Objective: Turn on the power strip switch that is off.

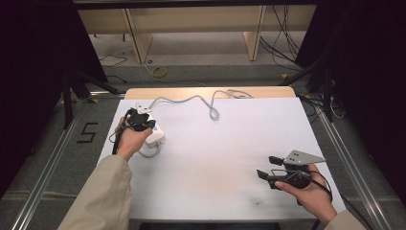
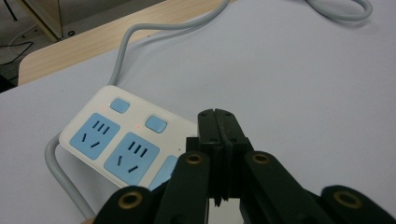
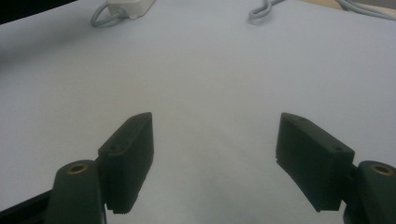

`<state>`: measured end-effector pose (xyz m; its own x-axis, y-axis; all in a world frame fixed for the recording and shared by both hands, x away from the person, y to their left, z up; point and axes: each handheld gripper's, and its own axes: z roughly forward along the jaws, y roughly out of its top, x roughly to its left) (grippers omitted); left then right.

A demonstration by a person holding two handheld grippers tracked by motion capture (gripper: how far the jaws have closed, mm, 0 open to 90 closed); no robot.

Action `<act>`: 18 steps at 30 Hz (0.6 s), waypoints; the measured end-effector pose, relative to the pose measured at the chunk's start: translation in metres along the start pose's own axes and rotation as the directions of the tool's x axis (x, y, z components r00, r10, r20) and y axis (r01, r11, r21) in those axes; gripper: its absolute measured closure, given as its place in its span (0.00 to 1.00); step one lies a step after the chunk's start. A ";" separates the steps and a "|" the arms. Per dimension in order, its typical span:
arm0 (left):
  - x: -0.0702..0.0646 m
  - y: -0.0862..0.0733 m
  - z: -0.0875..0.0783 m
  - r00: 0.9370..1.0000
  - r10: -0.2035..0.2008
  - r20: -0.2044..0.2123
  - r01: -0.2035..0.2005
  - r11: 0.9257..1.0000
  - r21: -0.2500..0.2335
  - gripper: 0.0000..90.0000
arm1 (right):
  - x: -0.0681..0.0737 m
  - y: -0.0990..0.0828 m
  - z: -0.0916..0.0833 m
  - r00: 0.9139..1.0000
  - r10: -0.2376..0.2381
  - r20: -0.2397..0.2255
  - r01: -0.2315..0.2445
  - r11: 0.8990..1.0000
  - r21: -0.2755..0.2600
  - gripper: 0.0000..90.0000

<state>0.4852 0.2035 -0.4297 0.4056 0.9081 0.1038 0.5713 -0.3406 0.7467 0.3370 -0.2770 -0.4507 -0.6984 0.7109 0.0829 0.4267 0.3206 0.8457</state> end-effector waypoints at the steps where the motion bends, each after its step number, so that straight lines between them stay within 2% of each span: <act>1: 0.000 0.000 0.000 1.000 0.000 -0.002 0.000 1.000 0.002 1.00 | 0.000 0.000 0.000 1.000 0.001 0.001 -0.001 1.000 0.000 0.32; 6: 0.003 0.001 0.001 1.000 -0.007 -0.002 0.007 1.000 0.011 1.00 | 0.000 0.000 0.000 1.000 0.001 0.002 -0.001 1.000 0.001 0.31; 18: 0.007 0.005 0.007 1.000 0.003 -0.006 -0.003 0.999 0.041 1.00 | 0.000 0.000 0.000 1.000 0.001 0.003 -0.001 1.000 0.006 0.31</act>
<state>0.4959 0.2062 -0.4294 0.4027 0.9087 0.1101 0.5992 -0.3527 0.7187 0.3371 -0.2770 -0.4509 -0.6960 0.7133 0.0821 0.4310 0.3236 0.8423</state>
